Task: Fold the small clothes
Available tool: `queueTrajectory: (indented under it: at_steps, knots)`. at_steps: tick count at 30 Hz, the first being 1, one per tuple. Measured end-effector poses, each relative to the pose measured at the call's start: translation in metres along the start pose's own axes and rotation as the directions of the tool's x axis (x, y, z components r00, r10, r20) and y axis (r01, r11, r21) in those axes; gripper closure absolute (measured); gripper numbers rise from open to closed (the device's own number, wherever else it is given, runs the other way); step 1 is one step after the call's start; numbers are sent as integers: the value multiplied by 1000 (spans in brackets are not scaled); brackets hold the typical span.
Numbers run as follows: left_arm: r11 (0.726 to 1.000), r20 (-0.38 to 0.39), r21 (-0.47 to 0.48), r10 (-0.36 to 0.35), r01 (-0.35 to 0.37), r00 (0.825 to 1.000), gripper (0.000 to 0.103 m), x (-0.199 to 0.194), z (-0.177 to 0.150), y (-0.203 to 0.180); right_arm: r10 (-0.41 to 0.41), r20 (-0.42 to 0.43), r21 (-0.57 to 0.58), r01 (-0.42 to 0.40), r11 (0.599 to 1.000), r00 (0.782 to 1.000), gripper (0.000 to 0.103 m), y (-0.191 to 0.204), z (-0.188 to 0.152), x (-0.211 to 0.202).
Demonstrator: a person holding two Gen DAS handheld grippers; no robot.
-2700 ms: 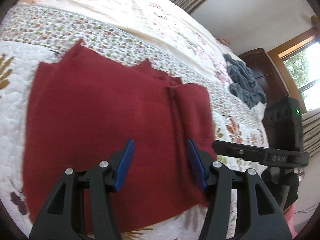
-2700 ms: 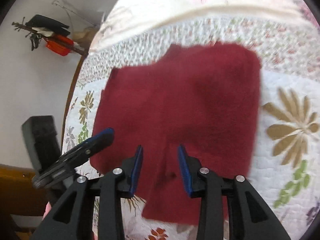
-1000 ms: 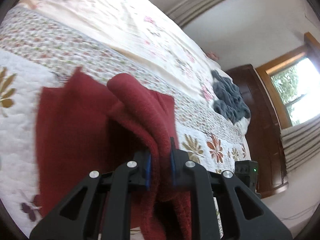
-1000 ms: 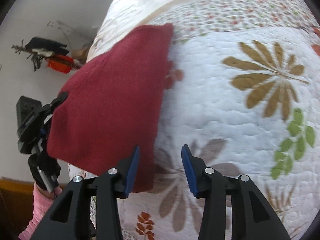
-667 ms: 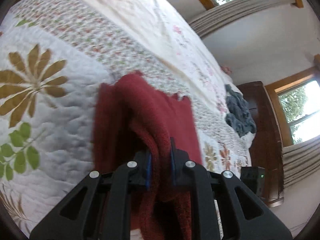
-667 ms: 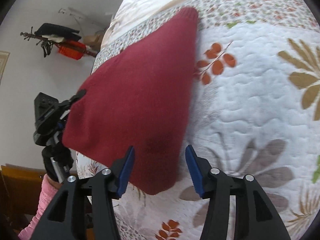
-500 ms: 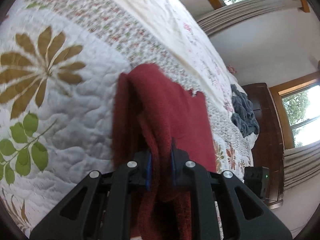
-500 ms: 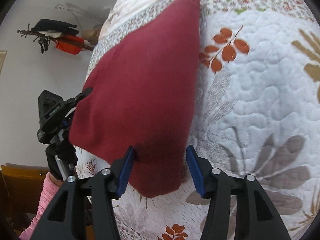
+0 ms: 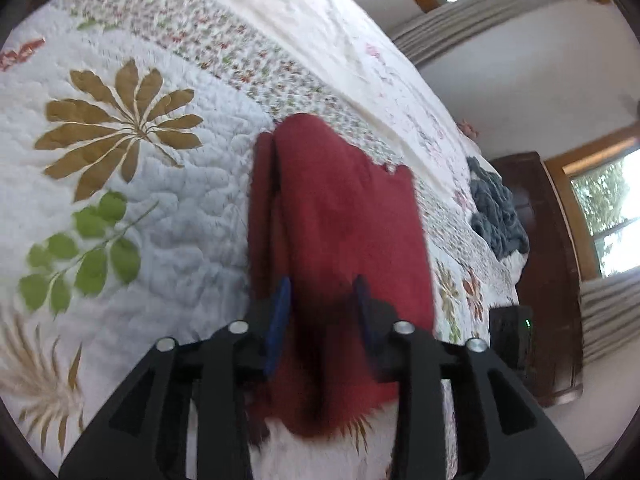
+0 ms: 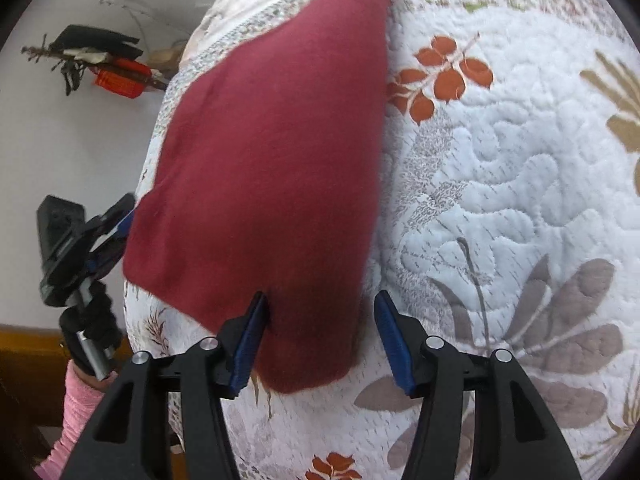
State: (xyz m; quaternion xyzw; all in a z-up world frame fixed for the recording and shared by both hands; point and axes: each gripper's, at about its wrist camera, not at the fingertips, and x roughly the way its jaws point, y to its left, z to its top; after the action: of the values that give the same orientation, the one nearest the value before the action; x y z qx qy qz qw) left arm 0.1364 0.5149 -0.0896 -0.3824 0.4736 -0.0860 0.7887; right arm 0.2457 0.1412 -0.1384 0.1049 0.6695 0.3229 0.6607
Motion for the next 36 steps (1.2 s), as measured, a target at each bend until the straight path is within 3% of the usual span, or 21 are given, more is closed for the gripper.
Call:
queueTrajectory:
  at_steps: [2,7,9,11,12,13,15,17,21,25,28,31,33,35,36]
  knots:
    - [1000,2,25,0,0,1000,55,-14,-14,-9,4,7,-6,-4,1000,1000,46,2,-5,-4]
    - [999,-29,31,-26,27,999,51,-13,-36,-18,42,-3,35,-41,999,999,45,-3,-14,2]
    - [1000,-46,25,-16,17,999,56,-3,-40,-17,59,-15,62,-58,996,998,45,-8,-15,8]
    - [1000,-58,14,-2,3,998,81,6,-43,-12,83,-30,85,-81,993,996,47,-8,-15,17]
    - [1000,-67,10,-2,3,998,91,10,-43,-11,88,-37,94,-85,992,995,55,-6,-14,19]
    - [1000,-72,-11,-13,13,997,94,11,-43,-7,83,-44,95,-78,992,996,57,-6,-13,21]
    - [999,-60,-41,-32,30,998,97,7,-42,-3,73,-46,81,-69,994,996,71,0,-11,20]
    - [999,-45,-27,-24,23,999,98,-3,-42,0,85,-33,58,-83,995,996,77,5,-10,11]
    - [999,-81,-32,7,-9,997,98,0,-51,17,43,-24,10,-43,999,999,80,13,-11,7]
    - [999,-105,-30,40,-44,994,98,21,-58,35,21,-46,30,-20,999,999,80,4,-15,27]
    - [998,-102,-46,28,-32,994,97,25,-58,41,28,-48,36,-26,999,998,78,-4,-17,32]
    - [999,-109,-12,41,-42,993,91,22,-56,32,29,-60,25,-27,999,998,73,-4,-16,30]
    - [999,-118,2,35,-35,992,85,16,-52,25,30,-56,1,-30,1000,998,62,0,-14,24]
    - [1000,-100,21,25,-23,995,70,4,-46,18,12,-37,-15,-13,1000,999,54,4,-11,14]
    - [999,-82,37,18,-15,996,70,-2,-42,14,7,-21,-29,-7,1000,1000,52,6,-10,8]
